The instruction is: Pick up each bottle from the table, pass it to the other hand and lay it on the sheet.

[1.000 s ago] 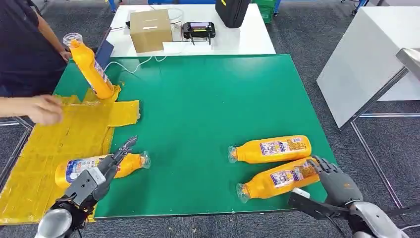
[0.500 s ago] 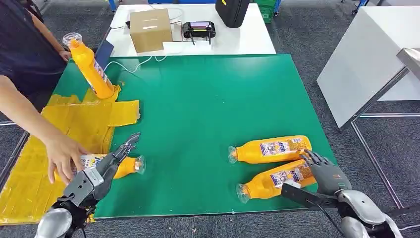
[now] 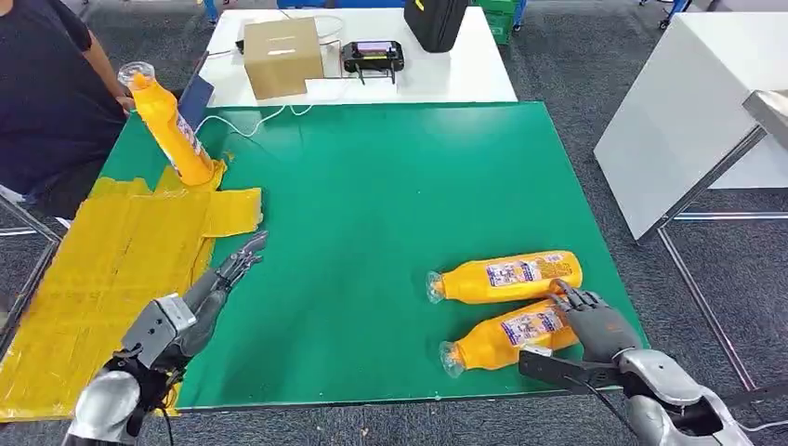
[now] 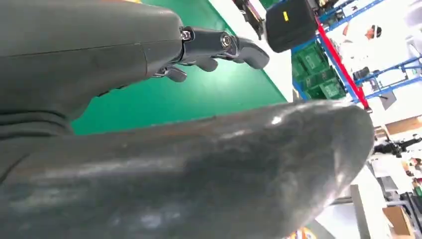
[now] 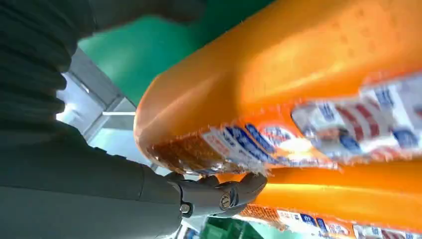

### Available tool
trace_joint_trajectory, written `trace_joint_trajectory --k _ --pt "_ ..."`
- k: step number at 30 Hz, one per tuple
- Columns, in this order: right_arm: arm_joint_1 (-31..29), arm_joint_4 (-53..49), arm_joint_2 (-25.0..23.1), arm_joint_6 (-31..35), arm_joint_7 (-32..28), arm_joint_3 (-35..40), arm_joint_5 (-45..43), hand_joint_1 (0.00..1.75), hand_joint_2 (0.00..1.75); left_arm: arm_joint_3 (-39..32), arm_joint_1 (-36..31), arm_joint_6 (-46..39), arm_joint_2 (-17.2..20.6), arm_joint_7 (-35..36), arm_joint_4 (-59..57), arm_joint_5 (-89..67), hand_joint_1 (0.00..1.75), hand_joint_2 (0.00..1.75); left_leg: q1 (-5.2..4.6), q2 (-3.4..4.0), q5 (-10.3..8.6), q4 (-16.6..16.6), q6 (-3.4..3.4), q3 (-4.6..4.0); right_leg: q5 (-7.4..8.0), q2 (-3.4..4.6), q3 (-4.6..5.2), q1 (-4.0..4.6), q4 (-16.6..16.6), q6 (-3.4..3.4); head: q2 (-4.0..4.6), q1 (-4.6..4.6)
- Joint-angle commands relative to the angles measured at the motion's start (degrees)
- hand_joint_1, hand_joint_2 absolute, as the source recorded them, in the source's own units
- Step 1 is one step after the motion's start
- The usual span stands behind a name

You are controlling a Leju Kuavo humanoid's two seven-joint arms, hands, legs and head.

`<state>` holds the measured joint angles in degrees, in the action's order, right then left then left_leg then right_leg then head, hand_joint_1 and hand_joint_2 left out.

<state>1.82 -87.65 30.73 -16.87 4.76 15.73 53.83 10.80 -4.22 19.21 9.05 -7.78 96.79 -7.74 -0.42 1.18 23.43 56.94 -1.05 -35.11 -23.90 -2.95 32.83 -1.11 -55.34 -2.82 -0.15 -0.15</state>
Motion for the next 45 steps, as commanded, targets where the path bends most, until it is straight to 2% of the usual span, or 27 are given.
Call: trace_joint_trajectory --k 1,4,6,7,11,12,16,18,21,22,24,25,26,29,31,32,33,34,35,38,41,44,45 --pt "1.12 12.07 0.36 1.21 -0.35 12.74 1.05 1.73 1.75 4.12 -5.56 0.46 -1.20 0.90 -6.39 1.00 0.00 0.00 0.22 -0.29 0.03 -0.13 0.13 0.40 -0.03 0.08 -0.53 0.17 0.28 0.17 0.00 0.00" --pt "0.69 13.65 1.17 0.84 -0.61 15.99 1.50 1.75 1.75 5.04 -6.41 0.58 -1.19 0.79 -6.91 1.21 0.00 0.00 0.30 -0.23 0.17 -0.09 0.07 0.74 -0.11 -0.06 -0.30 0.26 0.32 0.18 0.00 -0.04" --pt "0.66 14.22 1.30 1.07 -0.68 16.72 1.54 1.75 1.75 5.25 -6.68 0.56 -1.26 0.78 -7.27 1.26 0.00 0.00 0.37 -0.09 0.47 -0.11 0.13 1.21 -0.38 0.03 -0.70 0.31 0.38 0.50 0.00 0.00" --pt "0.66 14.22 1.30 1.07 -0.68 16.72 1.54 1.75 1.75 5.25 -6.68 0.56 -1.26 0.78 -7.27 1.26 0.00 0.00 0.31 0.17 0.58 -0.12 0.09 1.48 -0.40 0.11 -0.85 0.26 0.35 0.45 0.00 -0.04" --pt "0.15 14.72 1.58 2.31 0.42 20.21 2.26 1.75 1.75 6.04 -7.39 0.17 -1.25 1.26 -7.15 2.08 0.00 0.00 0.40 0.03 0.70 -0.14 0.17 1.89 -0.48 0.20 -1.28 0.33 0.42 0.43 0.00 -0.02" --pt "-0.17 13.73 1.65 2.14 0.59 20.95 2.09 1.75 1.75 6.41 -7.97 0.16 -1.41 1.67 -6.49 2.27 0.00 0.00 0.42 0.25 0.83 -0.12 0.21 2.18 -0.53 0.35 -1.49 0.31 0.39 0.38 0.00 -0.02" --pt "-0.50 12.68 2.29 1.80 1.34 21.64 0.91 1.75 1.75 6.59 -8.25 -0.06 -1.45 2.39 -6.13 3.11 0.00 0.00 0.49 0.12 0.84 -0.18 0.25 2.25 -0.57 0.39 -1.61 0.37 0.44 0.43 0.00 -0.04" --pt "-0.55 12.18 2.26 1.40 1.72 21.73 0.78 1.75 1.75 6.72 -8.39 -0.08 -1.55 3.01 -5.72 3.25 0.00 0.00 0.49 0.38 1.06 -0.05 0.27 2.55 -0.72 0.50 -1.83 0.39 0.31 0.42 0.00 -0.02" --pt "-0.55 12.18 2.26 1.40 1.72 21.73 0.78 1.75 1.75 6.72 -8.39 -0.08 -1.55 3.01 -5.72 3.25 0.00 0.00 0.53 0.15 1.00 -0.09 0.28 2.41 -0.73 0.42 -1.78 0.43 0.36 0.43 0.00 0.00" --pt "-0.55 12.18 2.26 1.40 1.72 21.73 0.78 1.75 1.75 6.72 -8.39 -0.08 -1.55 3.01 -5.72 3.25 0.00 0.00 0.50 0.36 1.09 -0.05 0.25 2.57 -0.76 0.55 -1.88 0.40 0.32 0.39 0.00 0.00" --pt "-0.35 13.08 2.43 1.73 1.95 21.59 0.02 1.73 1.75 6.63 -7.88 -0.20 -1.06 2.64 -6.46 3.40 0.00 0.00 0.58 0.11 1.01 -0.12 0.32 2.37 -0.72 0.46 -1.78 0.46 0.41 0.45 0.00 -0.02" --pt "-0.19 13.53 2.40 2.13 2.06 21.37 -0.42 1.08 1.75 6.50 -7.52 -0.27 -0.82 2.45 -6.75 3.42 0.00 0.00 0.61 0.28 1.11 -0.09 0.32 2.57 -0.77 0.53 -1.94 0.47 0.37 0.43 0.00 -0.02" --pt "-0.44 13.45 2.22 2.68 1.85 21.71 -0.42 0.00 1.75 6.63 -7.84 -0.34 -0.87 2.07 -6.76 3.44 0.00 0.00 0.61 0.14 1.05 -0.14 0.33 2.48 -0.74 0.47 -1.87 0.47 0.42 0.47 0.00 0.00" --pt "-0.27 14.11 1.54 3.31 3.03 21.56 -0.92 0.00 1.75 6.19 -7.28 -0.50 -0.63 2.26 -6.57 3.45 0.00 0.00 0.63 0.40 1.17 -0.10 0.32 2.66 -0.81 0.59 -1.99 0.48 0.39 0.46 0.00 -0.02" --pt "-0.30 14.04 1.35 3.68 2.99 21.94 -0.76 0.00 1.75 6.12 -7.59 -0.48 -0.86 1.95 -6.64 3.56 0.00 0.00 0.64 0.25 1.05 -0.19 0.37 2.45 -0.70 0.58 -1.82 0.51 0.47 0.51 0.00 -0.02" --pt "-0.29 12.91 1.57 3.40 3.71 22.03 -1.08 0.00 1.75 6.32 -7.85 -0.81 -1.09 2.51 -5.94 3.43 0.00 0.00 0.62 0.51 1.18 -0.11 0.37 2.58 -0.76 0.64 -1.89 0.49 0.41 0.49 0.00 -0.02" --pt "-0.14 13.00 1.72 3.00 4.04 21.83 -2.00 0.23 1.75 6.59 -8.06 -0.50 -1.17 2.95 -5.37 3.78 0.00 0.00 0.64 0.40 1.09 -0.14 0.39 2.41 -0.70 0.59 -1.74 0.51 0.44 0.53 0.00 -0.02" --pt "0.00 13.11 1.79 2.97 4.04 21.61 -2.53 1.71 1.75 6.50 -7.81 -0.60 -0.94 3.25 -5.79 3.76 0.00 0.00 0.64 0.46 1.18 -0.06 0.37 2.53 -0.83 0.53 -1.84 0.50 0.37 0.57 0.00 -0.02" --pt "0.18 12.69 1.15 2.95 3.40 20.78 -4.56 1.75 1.75 6.82 -8.30 -0.59 -1.02 3.32 -5.73 3.70 0.00 0.00 0.65 0.23 1.07 -0.10 0.38 2.34 -0.78 0.42 -1.72 0.52 0.44 0.60 0.00 -0.04" --pt "1.83 12.42 -0.20 3.96 3.61 17.24 -11.32 1.75 1.75 6.19 -7.01 -0.97 -0.37 3.10 -6.28 4.10 0.00 0.00 0.66 0.62 1.22 -0.06 0.35 2.68 -0.77 0.66 -1.95 0.53 0.41 0.52 0.00 -0.02" --pt "2.60 9.89 -2.51 5.34 4.53 13.57 -17.34 1.75 1.75 5.29 -5.67 -0.56 -0.40 3.35 -4.87 5.82 0.00 0.00 0.66 0.44 1.13 -0.16 0.38 2.60 -0.75 0.57 -1.90 0.53 0.48 0.57 0.00 -0.02" --pt "3.35 3.37 -7.24 6.40 5.78 6.94 -27.80 1.75 1.75 3.57 -2.22 -0.76 -0.68 4.21 -1.73 8.43 0.00 0.00 0.66 0.37 1.14 -0.18 0.39 2.54 -0.79 0.69 -1.90 0.54 0.48 0.57 0.00 -0.02" --pt "3.25 2.24 -7.30 5.81 6.47 6.77 -28.26 1.75 1.75 3.53 -1.64 -0.66 -0.54 4.21 -1.33 8.49 0.00 0.00 0.65 0.58 1.27 -0.10 0.36 2.72 -0.84 0.85 -2.05 0.52 0.41 0.53 0.00 -0.02"
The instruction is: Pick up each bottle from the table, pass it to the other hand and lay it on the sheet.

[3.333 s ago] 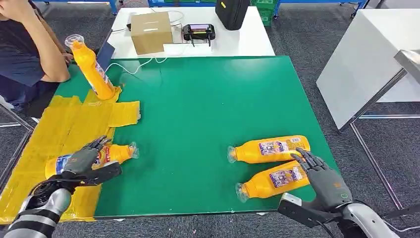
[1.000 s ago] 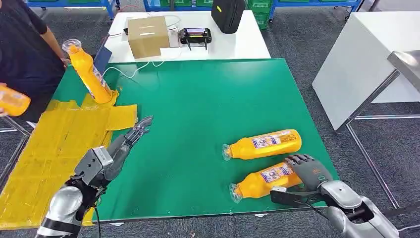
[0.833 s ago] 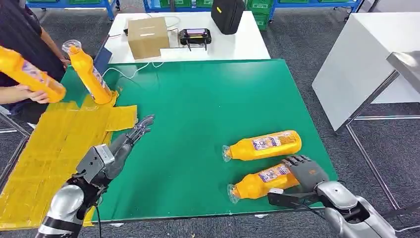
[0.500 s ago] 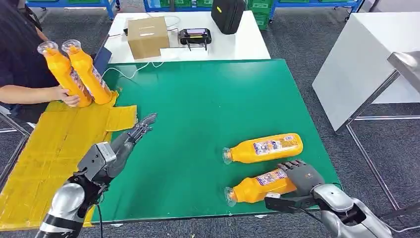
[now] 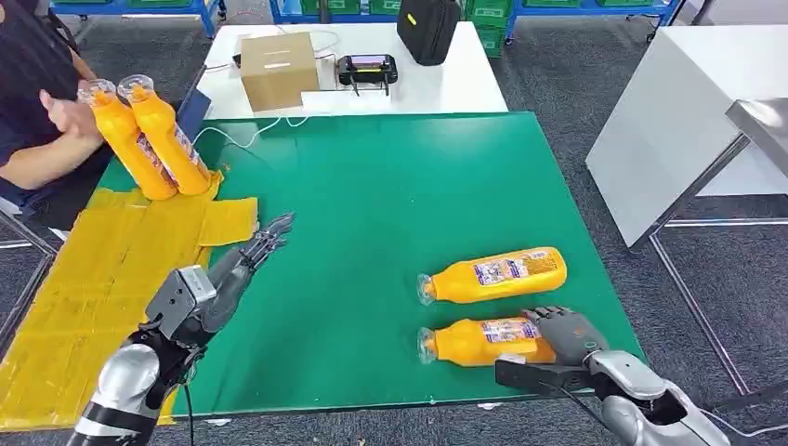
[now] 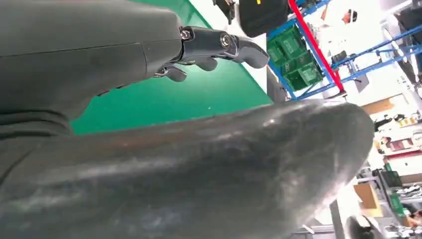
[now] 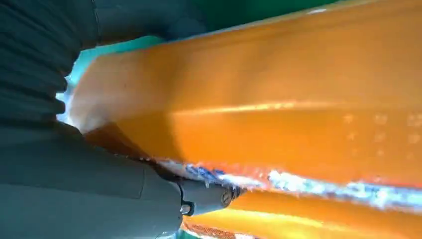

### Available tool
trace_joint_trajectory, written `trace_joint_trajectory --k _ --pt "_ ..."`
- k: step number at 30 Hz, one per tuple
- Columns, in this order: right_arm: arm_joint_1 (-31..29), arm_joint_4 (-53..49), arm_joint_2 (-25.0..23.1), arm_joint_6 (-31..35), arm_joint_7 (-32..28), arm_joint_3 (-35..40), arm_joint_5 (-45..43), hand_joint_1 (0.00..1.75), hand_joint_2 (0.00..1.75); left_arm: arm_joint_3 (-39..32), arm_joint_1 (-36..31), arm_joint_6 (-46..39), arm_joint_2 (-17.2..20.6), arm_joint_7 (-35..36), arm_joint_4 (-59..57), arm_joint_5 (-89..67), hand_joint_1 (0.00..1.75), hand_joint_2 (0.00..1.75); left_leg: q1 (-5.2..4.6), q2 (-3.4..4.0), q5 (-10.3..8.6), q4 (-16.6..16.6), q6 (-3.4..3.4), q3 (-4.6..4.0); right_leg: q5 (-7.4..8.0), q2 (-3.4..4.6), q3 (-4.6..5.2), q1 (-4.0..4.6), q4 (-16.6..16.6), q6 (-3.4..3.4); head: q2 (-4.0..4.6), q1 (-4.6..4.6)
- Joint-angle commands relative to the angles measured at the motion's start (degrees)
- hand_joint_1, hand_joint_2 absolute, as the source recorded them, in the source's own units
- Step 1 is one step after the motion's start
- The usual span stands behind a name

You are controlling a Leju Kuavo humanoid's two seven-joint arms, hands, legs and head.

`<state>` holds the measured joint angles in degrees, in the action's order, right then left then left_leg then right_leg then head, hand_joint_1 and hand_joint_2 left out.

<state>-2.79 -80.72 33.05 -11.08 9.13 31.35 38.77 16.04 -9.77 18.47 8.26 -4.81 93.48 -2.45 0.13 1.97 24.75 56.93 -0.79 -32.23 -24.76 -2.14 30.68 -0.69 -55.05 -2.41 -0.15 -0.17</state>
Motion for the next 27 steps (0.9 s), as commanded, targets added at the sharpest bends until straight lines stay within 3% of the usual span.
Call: trace_joint_trajectory --k 1,3,7,11,12,14,17,19,24,27 --pt "7.86 -5.01 -9.64 -0.14 2.38 -8.89 -13.28 1.75 1.75 -1.73 4.06 0.12 0.29 1.25 2.06 3.22 0.00 0.00 0.08 -0.12 0.00 -0.06 0.08 -0.10 0.00 0.08 0.03 0.08 0.08 0.09 0.00 0.00" --pt "8.49 -5.95 -10.68 0.59 1.17 -10.39 -15.83 1.75 1.75 -2.21 4.48 -0.16 -0.29 0.89 2.40 3.92 0.00 0.00 0.09 -0.11 0.02 -0.10 0.12 -0.23 0.02 0.10 -0.44 0.11 0.11 0.11 0.00 0.02" --pt "9.35 -13.31 -14.80 1.86 0.34 -13.87 -24.09 1.75 1.75 -2.06 6.58 -1.43 -1.46 1.91 5.46 5.85 0.00 0.00 0.05 -0.14 -0.02 -0.02 0.11 -0.42 0.00 0.02 -0.24 0.09 0.01 0.11 0.00 0.00" --pt "12.39 -22.73 -21.98 8.70 -1.75 -15.68 -31.29 1.75 1.75 -2.17 10.35 -6.02 -4.98 1.42 10.10 11.00 0.00 0.00 0.06 -0.14 0.00 0.03 0.14 -0.82 -0.02 0.16 0.16 0.08 -0.09 0.14 0.00 0.02" --pt "12.52 -24.06 -23.30 10.10 -2.38 -15.30 -32.49 1.75 1.75 -1.29 10.51 -7.45 -5.36 2.22 10.64 10.90 0.00 1.75 0.05 -0.10 0.00 0.03 0.11 -0.95 -0.01 0.13 0.26 0.07 -0.10 0.11 0.00 0.00" --pt "12.14 -25.31 -24.24 12.27 -2.63 -13.88 -31.64 1.75 1.75 0.45 10.29 -9.29 -5.66 3.31 11.17 11.72 0.00 1.75 0.04 -0.18 -0.04 0.04 0.08 -1.16 -0.04 0.10 0.44 0.07 -0.14 0.11 0.00 0.07" --pt "10.18 -25.16 -26.81 15.04 -4.62 -11.60 -30.74 1.75 1.75 3.16 10.55 -13.02 -9.25 3.27 12.30 13.74 0.00 1.75 0.01 -0.22 -0.09 0.02 0.06 -1.29 -0.02 -0.02 0.55 0.05 -0.09 0.06 0.00 0.04" --pt "6.91 -22.58 -27.60 15.80 -4.59 -9.85 -30.89 1.75 1.75 5.11 8.70 -16.52 -9.61 3.15 11.76 15.97 0.00 1.75 0.00 -0.25 -0.12 0.03 0.06 -1.34 0.00 -0.02 0.59 0.04 -0.10 0.07 0.00 0.02" --pt "6.15 -21.71 -27.23 16.41 -4.88 -9.39 -31.20 1.75 1.75 5.41 8.04 -17.91 -9.02 2.70 11.49 17.14 0.00 1.75 0.00 -0.28 -0.12 0.03 0.09 -1.43 0.02 0.04 0.67 0.04 -0.11 0.12 0.00 0.02" --pt "1.21 -17.29 -29.85 18.71 -4.94 -6.60 -28.21 1.75 1.75 7.29 5.43 -22.62 -10.50 2.36 11.16 18.39 0.00 1.75 -0.01 -0.35 -0.13 0.05 0.09 -1.46 0.00 0.00 0.69 0.03 -0.14 0.13 0.00 0.04"
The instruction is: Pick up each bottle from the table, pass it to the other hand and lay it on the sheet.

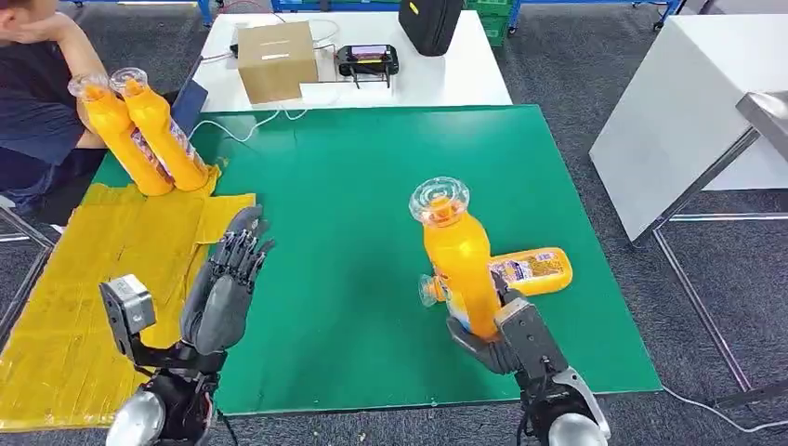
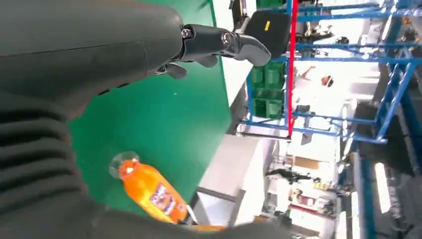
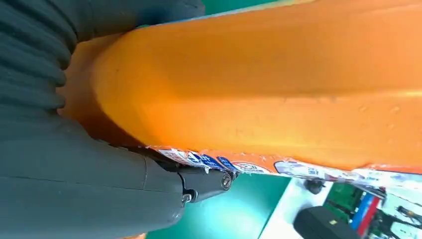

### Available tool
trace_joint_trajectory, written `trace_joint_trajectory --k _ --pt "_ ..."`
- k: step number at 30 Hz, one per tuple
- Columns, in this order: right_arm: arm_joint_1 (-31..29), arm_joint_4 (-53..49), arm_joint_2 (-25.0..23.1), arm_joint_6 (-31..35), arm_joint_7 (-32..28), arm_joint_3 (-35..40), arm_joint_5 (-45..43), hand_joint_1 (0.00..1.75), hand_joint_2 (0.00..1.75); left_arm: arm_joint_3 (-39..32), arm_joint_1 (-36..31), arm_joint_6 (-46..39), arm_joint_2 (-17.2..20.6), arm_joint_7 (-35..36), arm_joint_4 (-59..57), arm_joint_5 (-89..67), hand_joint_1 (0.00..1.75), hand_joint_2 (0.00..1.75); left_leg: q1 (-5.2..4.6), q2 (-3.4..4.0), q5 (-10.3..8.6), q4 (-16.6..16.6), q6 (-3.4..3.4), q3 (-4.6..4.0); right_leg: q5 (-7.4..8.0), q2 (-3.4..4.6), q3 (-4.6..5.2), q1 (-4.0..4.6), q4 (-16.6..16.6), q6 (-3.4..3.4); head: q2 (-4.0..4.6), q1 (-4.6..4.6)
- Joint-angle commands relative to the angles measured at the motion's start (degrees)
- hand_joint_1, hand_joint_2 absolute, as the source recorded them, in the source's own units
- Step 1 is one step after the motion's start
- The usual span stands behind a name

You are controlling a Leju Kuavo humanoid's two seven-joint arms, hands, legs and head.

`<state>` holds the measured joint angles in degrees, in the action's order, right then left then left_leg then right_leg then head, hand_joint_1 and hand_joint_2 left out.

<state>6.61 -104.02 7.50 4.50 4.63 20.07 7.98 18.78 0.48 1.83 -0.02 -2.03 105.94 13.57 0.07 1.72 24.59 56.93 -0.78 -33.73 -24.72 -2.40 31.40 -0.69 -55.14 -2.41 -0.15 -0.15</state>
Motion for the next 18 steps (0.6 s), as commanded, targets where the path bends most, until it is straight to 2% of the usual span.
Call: trace_joint_trajectory --k 1,4,7,15,18 --pt "-10.50 8.90 -4.62 4.56 -0.31 6.27 2.56 1.75 1.75 6.04 -6.20 -8.02 -2.30 -0.63 -1.76 2.17 0.00 1.75 0.05 0.01 0.00 0.04 0.05 -0.02 0.02 0.23 0.03 0.04 -0.03 0.08 0.00 0.00" --pt "-13.31 12.68 -4.58 7.36 -0.75 8.54 4.33 1.75 1.75 8.01 -7.94 -10.44 -2.09 -0.74 -2.41 2.23 0.00 1.75 0.08 0.00 0.02 0.02 0.10 0.10 0.02 0.44 -0.06 0.06 -0.05 0.16 0.00 0.02" --pt "-16.43 16.34 -4.66 14.41 -1.21 11.20 14.53 1.75 1.75 9.70 -9.67 -12.47 -1.74 -0.50 -3.26 1.78 0.00 1.75 0.06 -0.04 -0.07 -0.02 0.04 0.06 0.04 0.16 -0.06 0.05 0.04 0.07 0.00 0.00" --pt "-16.83 16.70 -4.74 15.20 -1.00 11.70 15.56 1.75 1.75 9.79 -9.77 -12.56 -1.67 -0.49 -3.39 2.33 0.00 1.75 0.04 -0.12 -0.08 -0.02 0.03 0.02 0.00 0.05 -0.07 0.03 0.01 0.07 0.00 0.00" --pt "-19.43 19.27 -4.96 18.37 -0.88 14.34 21.86 1.75 1.75 10.82 -10.39 -12.59 -1.62 -0.44 -3.83 3.24 0.00 1.75 0.06 -0.10 -0.05 0.01 0.06 0.00 -0.01 0.15 -0.04 0.04 -0.01 0.10 0.00 0.00"
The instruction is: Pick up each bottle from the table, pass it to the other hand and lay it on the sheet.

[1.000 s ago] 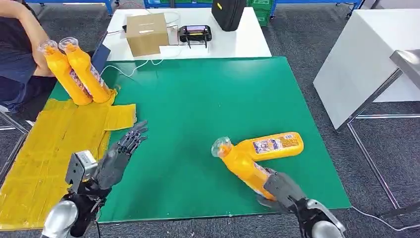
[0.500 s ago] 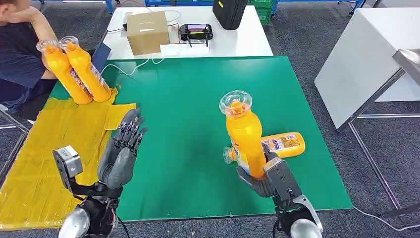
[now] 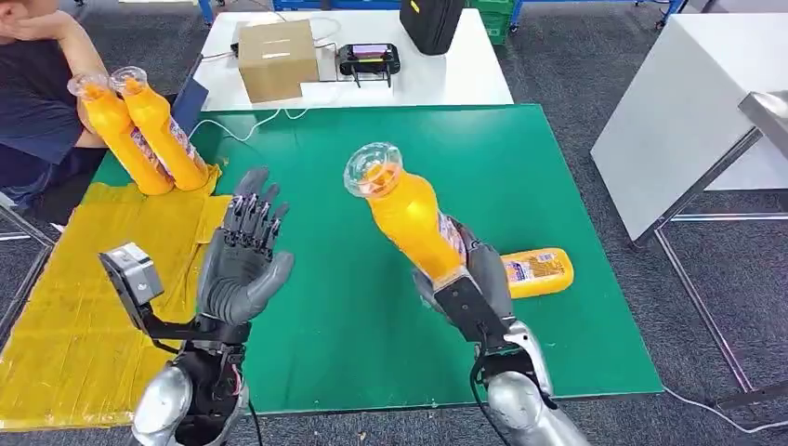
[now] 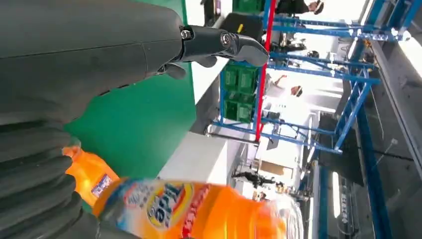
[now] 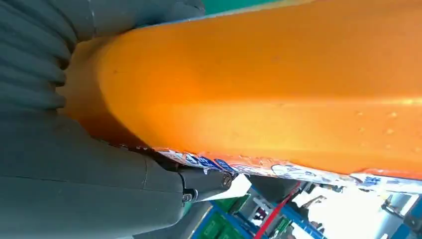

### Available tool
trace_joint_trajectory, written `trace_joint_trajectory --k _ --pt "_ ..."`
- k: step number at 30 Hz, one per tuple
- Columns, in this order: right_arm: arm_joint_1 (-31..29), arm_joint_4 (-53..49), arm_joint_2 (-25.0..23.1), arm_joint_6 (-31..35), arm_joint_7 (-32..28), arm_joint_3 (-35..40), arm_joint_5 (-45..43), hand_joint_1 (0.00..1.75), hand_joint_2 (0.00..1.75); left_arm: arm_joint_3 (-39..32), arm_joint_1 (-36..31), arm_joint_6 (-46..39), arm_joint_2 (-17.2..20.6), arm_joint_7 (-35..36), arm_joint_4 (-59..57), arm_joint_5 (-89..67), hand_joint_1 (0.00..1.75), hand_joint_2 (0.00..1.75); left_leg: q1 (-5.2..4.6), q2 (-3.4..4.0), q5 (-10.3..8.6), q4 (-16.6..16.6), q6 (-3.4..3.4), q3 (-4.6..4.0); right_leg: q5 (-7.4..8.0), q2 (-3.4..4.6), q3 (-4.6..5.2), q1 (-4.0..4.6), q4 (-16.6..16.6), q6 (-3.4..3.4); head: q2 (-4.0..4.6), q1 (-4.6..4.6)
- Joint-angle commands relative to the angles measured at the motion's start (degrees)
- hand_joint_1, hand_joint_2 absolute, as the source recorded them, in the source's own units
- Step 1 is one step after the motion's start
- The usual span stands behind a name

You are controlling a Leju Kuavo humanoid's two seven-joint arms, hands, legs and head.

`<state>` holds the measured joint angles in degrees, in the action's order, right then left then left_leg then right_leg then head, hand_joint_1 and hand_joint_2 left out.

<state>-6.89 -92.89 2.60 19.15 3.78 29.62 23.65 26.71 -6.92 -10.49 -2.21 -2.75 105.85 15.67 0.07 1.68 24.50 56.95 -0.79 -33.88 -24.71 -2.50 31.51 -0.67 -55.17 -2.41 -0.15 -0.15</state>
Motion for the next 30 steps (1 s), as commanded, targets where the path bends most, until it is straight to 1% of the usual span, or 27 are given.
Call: trace_joint_trajectory --k 1,4,7,8,11,15,18,22,25,27,30 --pt "-6.97 9.24 -0.54 3.99 0.29 5.67 7.23 1.75 1.75 3.24 -3.23 -0.31 0.49 0.29 -3.95 1.18 0.00 1.75 0.03 0.01 0.01 -0.02 0.05 0.07 0.01 0.23 -0.05 0.01 0.02 0.07 0.00 0.02" --pt "-9.86 12.42 -1.47 5.68 1.31 8.04 9.54 1.75 1.75 4.29 -3.91 -0.42 0.37 0.46 -4.41 2.40 0.00 1.75 0.05 0.03 0.03 -0.02 0.07 0.10 0.01 0.40 -0.07 0.02 0.01 0.11 0.00 0.00" --pt "-12.91 14.61 -2.28 7.58 1.74 10.32 11.28 1.75 1.75 5.46 -4.49 -0.76 0.19 0.55 -4.48 4.21 0.00 1.75 0.05 0.00 0.01 -0.01 0.06 0.05 0.02 0.29 -0.01 0.03 0.01 0.09 0.00 0.00" --pt "-13.26 14.79 -2.46 7.58 1.79 10.62 11.30 1.75 1.75 5.64 -4.56 -0.89 0.13 0.48 -4.39 4.42 0.00 1.75 0.02 0.01 -0.01 -0.01 0.04 -0.02 0.02 0.20 0.06 0.01 -0.01 0.05 0.00 0.00" --pt "-16.32 16.50 -5.26 6.26 2.91 11.33 11.51 1.75 1.75 6.46 -5.87 -1.49 -0.65 0.96 -4.23 5.62 0.00 1.75 0.02 0.02 0.03 0.03 0.05 0.03 -0.01 0.31 0.02 0.00 -0.06 0.08 0.00 0.00" --pt "-18.41 18.68 -6.15 6.52 3.00 12.91 11.64 1.75 1.75 8.21 -6.16 -1.78 -0.22 1.41 -3.95 7.17 0.00 1.75 0.02 0.00 -0.01 0.00 0.05 -0.03 0.00 0.20 0.06 0.01 -0.04 0.06 0.00 0.00" --pt "-18.88 19.35 -6.28 6.88 3.06 13.47 11.86 1.75 1.75 8.71 -6.04 -1.71 -0.12 1.44 -3.78 8.22 0.00 1.75 0.05 -0.06 0.02 0.00 0.07 0.06 -0.03 0.26 -0.03 0.02 -0.02 0.09 0.00 0.00" --pt "-18.88 19.35 -6.28 6.88 3.06 13.47 11.86 1.75 1.75 8.71 -6.04 -1.71 -0.12 1.44 -3.78 8.22 0.00 1.75 0.02 -0.10 -0.02 -0.02 0.04 -0.04 -0.01 0.12 0.05 0.01 -0.02 0.06 0.00 0.00" --pt "-18.88 19.64 -6.25 7.14 2.94 13.77 12.02 1.75 1.75 8.94 -5.96 -1.70 -0.12 1.36 -3.59 8.70 0.00 1.75 0.03 -0.12 0.01 -0.01 0.06 0.02 -0.03 0.20 -0.02 0.00 -0.02 0.09 0.00 0.00" --pt "-19.05 20.35 -6.51 7.06 2.84 14.71 12.10 1.75 1.75 9.27 -6.08 -1.84 -0.11 1.19 -3.40 9.09 0.00 1.75 0.04 -0.14 0.02 0.00 0.06 0.04 -0.05 0.21 -0.05 0.01 -0.03 0.10 0.00 0.00" --pt "-19.82 22.71 -6.91 6.74 2.71 18.17 12.95 1.75 1.75 10.06 -6.96 -3.10 -0.27 0.96 -3.97 9.15 0.00 1.75 0.05 -0.11 0.01 -0.01 0.07 0.01 -0.03 0.19 0.00 0.03 -0.02 0.09 0.00 0.00"
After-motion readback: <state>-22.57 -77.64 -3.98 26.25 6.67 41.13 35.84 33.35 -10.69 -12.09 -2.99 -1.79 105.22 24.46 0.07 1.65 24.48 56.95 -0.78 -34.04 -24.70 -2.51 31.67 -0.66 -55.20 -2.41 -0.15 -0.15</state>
